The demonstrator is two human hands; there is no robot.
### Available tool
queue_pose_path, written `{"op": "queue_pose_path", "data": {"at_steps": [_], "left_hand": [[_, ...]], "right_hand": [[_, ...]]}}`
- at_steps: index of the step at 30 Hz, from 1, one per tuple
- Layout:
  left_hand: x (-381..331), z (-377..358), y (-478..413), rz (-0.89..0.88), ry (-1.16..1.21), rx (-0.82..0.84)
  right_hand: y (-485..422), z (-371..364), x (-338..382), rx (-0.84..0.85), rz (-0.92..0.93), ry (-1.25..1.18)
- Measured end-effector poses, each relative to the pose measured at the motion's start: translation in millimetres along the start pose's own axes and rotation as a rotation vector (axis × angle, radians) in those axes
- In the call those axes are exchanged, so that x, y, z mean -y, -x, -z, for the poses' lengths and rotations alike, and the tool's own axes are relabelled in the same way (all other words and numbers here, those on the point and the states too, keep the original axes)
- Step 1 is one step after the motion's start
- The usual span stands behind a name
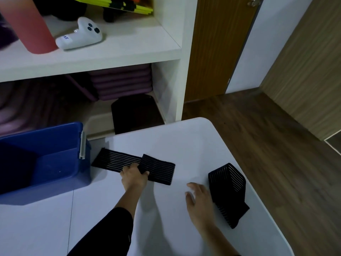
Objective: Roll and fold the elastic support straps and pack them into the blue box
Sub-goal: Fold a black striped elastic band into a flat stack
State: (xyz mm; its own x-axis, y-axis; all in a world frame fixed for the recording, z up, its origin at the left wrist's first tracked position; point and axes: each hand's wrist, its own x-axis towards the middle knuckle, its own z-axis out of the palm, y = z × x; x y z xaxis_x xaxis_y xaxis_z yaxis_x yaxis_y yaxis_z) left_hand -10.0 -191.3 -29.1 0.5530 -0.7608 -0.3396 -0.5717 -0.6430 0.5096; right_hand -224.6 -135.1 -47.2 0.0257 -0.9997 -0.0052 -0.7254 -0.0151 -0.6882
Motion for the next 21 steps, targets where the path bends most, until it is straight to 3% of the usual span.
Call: {"op": "queue_pose_path", "data": {"at_steps": [3, 7, 10, 12, 16, 21], "left_hand": [[4.3, -2.7, 11.6, -0.073, 0.126, 0.023], [4.1, 0.6, 40.9, -0.146, 0.271, 0.033], [-0.5, 4.9, 61.7, -0.19, 0.337, 0.053], [-2.8, 7.0, 72.4, -0.208, 0.384, 0.077], [-4.4, 7.8, 86.9, -0.224, 0.414, 0.098], [-2.5, 9.6, 99.4, -0.226, 0.4, 0.104]], "right_hand": [[-2.9, 8.4, 4.1, 0.029, 0.017, -0.015], [-3.4, 31.6, -0.9, -0.054, 0.092, 0.051], [-3.2, 55.5, -15.3, -0.055, 0.173, 0.207], [-3.3, 68.5, -26.6, 0.038, 0.204, 0.38], [-7.6, 81.3, -41.3, 0.21, 0.071, 0.592], [-6.6, 79.4, -54.0, 0.213, 0.025, 0.483]]}}
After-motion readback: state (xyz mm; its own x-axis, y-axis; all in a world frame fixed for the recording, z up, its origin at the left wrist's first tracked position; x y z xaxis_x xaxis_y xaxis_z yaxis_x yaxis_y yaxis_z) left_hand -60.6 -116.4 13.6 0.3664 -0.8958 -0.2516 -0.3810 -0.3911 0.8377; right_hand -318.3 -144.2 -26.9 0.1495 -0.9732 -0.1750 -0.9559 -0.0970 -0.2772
